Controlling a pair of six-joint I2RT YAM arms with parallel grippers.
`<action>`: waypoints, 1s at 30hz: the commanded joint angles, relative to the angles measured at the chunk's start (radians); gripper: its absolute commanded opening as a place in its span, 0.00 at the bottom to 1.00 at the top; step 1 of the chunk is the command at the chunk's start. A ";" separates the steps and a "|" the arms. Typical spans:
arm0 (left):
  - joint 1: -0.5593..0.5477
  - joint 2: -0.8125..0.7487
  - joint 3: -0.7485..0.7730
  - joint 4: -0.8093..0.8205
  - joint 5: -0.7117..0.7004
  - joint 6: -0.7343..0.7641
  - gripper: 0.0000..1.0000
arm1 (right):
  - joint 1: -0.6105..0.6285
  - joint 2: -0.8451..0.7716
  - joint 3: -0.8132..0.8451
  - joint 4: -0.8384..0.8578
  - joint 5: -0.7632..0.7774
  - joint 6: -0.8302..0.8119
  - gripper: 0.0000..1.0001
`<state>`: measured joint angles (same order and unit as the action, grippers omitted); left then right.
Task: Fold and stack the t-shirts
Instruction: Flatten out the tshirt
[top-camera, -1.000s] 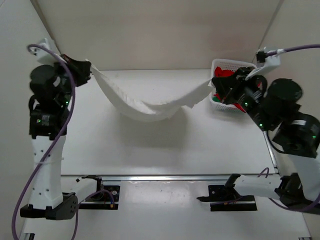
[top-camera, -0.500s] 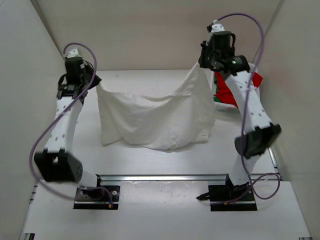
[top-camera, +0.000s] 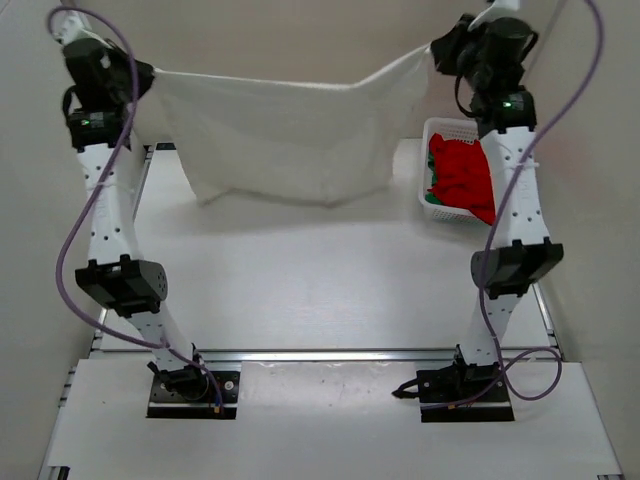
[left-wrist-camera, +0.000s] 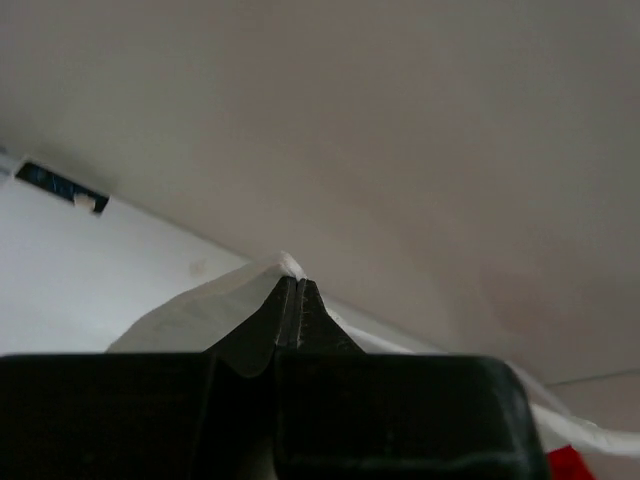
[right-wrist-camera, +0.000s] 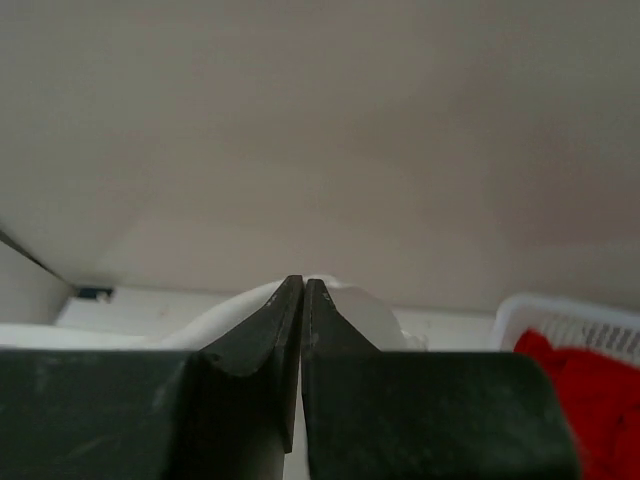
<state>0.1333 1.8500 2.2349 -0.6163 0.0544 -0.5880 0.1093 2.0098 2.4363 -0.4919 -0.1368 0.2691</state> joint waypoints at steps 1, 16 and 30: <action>0.115 -0.063 0.068 0.023 0.047 -0.056 0.00 | -0.028 -0.170 0.041 0.191 -0.021 0.041 0.00; -0.064 -0.676 -0.848 0.156 -0.385 0.160 0.00 | -0.039 -0.785 -1.231 0.128 0.098 -0.038 0.00; -0.063 -1.080 -1.548 -0.069 -0.271 0.125 0.00 | 0.010 -1.112 -1.718 -0.194 -0.068 0.019 0.00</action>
<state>0.0582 0.8070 0.7029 -0.6434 -0.2584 -0.4637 0.1005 0.9630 0.7414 -0.6086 -0.1299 0.2687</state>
